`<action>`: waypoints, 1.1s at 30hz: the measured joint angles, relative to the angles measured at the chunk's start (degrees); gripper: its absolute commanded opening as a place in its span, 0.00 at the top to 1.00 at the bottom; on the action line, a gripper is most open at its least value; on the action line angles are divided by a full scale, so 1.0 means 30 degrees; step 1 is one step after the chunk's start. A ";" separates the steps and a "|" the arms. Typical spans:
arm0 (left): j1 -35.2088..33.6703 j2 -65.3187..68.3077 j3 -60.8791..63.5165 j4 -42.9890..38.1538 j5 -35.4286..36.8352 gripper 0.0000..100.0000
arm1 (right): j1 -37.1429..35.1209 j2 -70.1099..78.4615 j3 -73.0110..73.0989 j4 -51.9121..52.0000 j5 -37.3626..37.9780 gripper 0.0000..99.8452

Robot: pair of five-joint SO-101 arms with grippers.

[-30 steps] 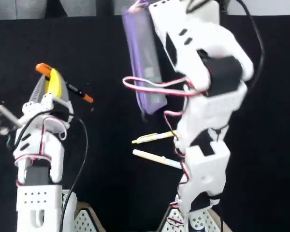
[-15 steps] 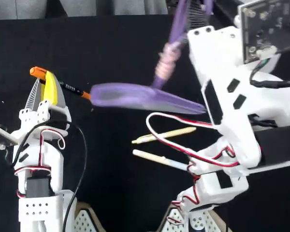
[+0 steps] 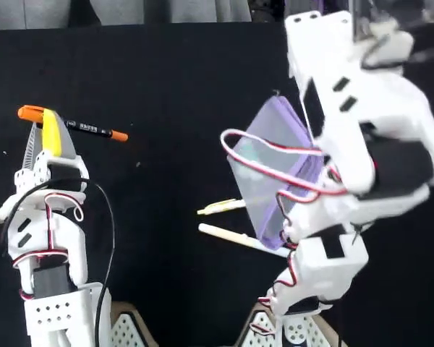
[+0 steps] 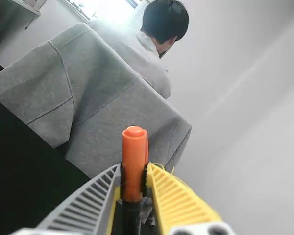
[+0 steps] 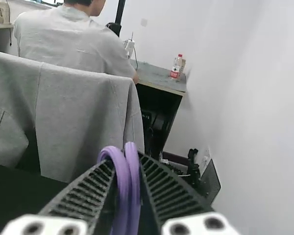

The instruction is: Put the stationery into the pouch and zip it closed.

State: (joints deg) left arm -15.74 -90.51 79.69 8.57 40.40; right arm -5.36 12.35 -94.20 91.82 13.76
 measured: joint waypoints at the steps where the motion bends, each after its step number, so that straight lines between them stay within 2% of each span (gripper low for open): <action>1: 0.0000 -0.0029 0.0000 0.0000 0.0059 0.97 | 0.0000 0.0293 0.0000 -0.0176 -0.0117 0.99; 15: 0.0117 -0.0059 0.0000 0.0000 0.0088 0.97 | -0.1670 0.2637 0.0000 -0.1582 -0.0938 0.99; 22: 0.3194 -0.0147 0.0000 0.0000 -0.0615 0.97 | -0.1670 0.4689 0.0000 -0.3223 -0.0938 0.99; 28: 0.3985 -0.2579 0.0000 0.0117 -0.1260 0.97 | -0.1670 0.4923 0.0029 -0.3575 -0.0938 0.99; 30: 0.4396 -0.4073 -0.0234 0.0908 -0.1231 0.97 | -0.1670 0.4923 0.0029 -0.3722 -0.0938 0.99; 33: 0.6330 -0.4542 -0.2256 0.3223 -0.1319 0.97 | -0.1670 0.4982 0.0029 -0.3985 -0.0938 0.99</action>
State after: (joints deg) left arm 3.25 -104.13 72.92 18.24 36.44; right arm -10.37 27.30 -94.11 79.87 10.95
